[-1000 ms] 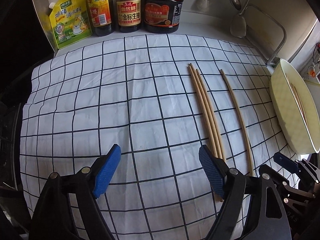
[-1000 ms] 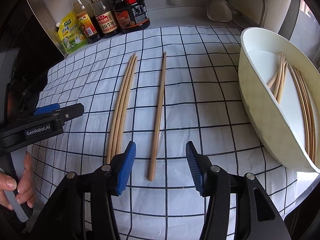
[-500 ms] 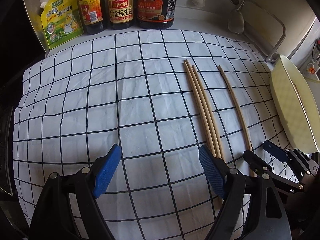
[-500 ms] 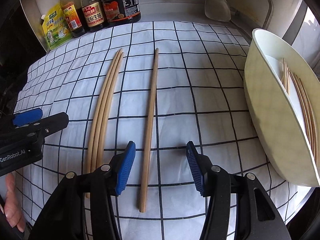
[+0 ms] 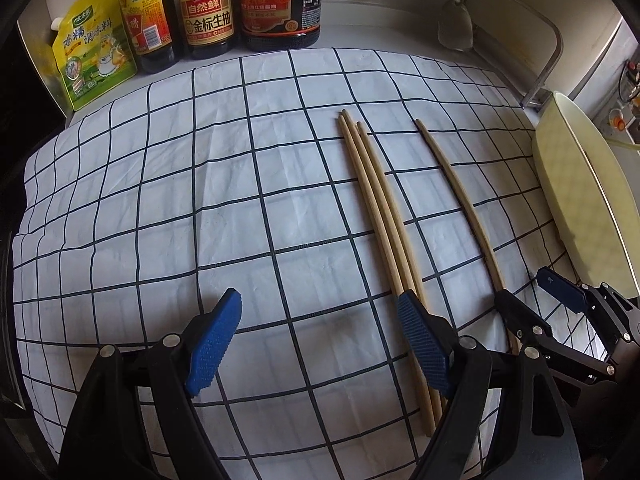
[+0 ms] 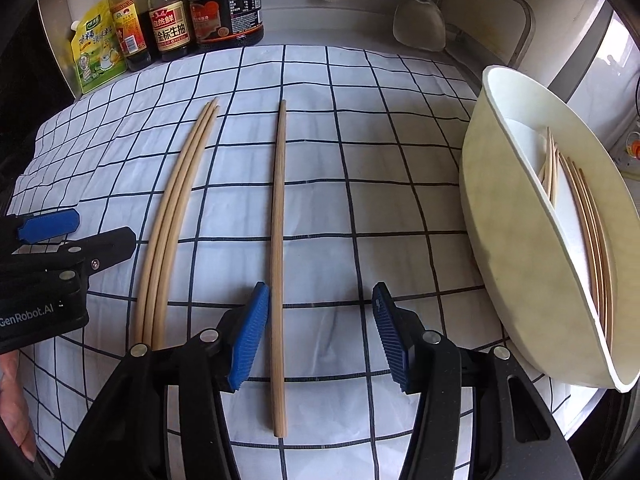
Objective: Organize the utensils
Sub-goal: 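Push the right tool fingers between the chopsticks to separate one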
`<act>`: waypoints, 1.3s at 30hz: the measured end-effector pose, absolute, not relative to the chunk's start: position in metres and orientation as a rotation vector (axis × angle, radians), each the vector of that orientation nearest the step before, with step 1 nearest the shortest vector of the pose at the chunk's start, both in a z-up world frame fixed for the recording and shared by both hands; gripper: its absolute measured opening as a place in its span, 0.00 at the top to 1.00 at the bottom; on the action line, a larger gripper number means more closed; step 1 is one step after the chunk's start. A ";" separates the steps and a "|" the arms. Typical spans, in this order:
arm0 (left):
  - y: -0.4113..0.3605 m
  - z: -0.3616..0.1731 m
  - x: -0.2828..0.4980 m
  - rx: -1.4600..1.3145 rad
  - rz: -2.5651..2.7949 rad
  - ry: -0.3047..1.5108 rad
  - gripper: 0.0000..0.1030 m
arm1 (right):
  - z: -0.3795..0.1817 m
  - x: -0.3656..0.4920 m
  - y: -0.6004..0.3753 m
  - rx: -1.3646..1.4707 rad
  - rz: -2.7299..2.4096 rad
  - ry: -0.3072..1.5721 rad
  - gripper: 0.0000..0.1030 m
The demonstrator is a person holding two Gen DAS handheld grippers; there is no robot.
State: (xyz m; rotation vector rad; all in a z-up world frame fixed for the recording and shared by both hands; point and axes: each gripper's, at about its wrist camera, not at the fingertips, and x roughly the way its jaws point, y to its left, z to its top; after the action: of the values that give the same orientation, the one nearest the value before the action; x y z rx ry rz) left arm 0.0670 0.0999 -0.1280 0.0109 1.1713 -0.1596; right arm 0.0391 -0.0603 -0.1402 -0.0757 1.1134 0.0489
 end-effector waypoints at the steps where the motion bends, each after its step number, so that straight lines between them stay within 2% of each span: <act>1: 0.098 -0.129 0.068 0.012 -0.161 1.173 0.23 | -0.140 0.039 -0.062 -0.067 0.048 1.116 0.51; 14: 0.086 -0.138 0.070 0.048 -0.143 1.176 0.19 | -0.138 0.036 -0.069 -0.038 0.062 1.114 0.51; 23: 0.083 -0.143 0.073 0.093 -0.100 1.176 0.11 | -0.140 0.038 -0.065 -0.045 0.070 1.111 0.51; 31: 0.083 -0.144 0.082 0.079 -0.094 1.152 0.11 | -0.141 0.038 -0.060 -0.066 0.080 1.090 0.51; 34: 0.082 -0.141 0.081 0.084 -0.115 1.134 0.25 | -0.141 0.037 -0.059 -0.080 0.094 1.084 0.51; 36: 0.079 -0.138 0.079 0.095 -0.134 1.127 0.40 | -0.141 0.036 -0.057 -0.091 0.112 1.082 0.58; 37: 0.076 -0.137 0.077 0.099 -0.140 1.125 0.44 | -0.141 0.034 -0.055 -0.099 0.123 1.082 0.60; 39: 0.073 -0.135 0.074 0.101 -0.153 1.122 0.66 | -0.140 0.033 -0.049 -0.127 0.138 1.082 0.69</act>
State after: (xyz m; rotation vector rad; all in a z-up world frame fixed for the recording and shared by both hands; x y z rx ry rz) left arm 0.0743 0.0725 -0.1350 0.1014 1.1216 -0.1533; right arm 0.0330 -0.0494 -0.1405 -0.1265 1.0816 0.1375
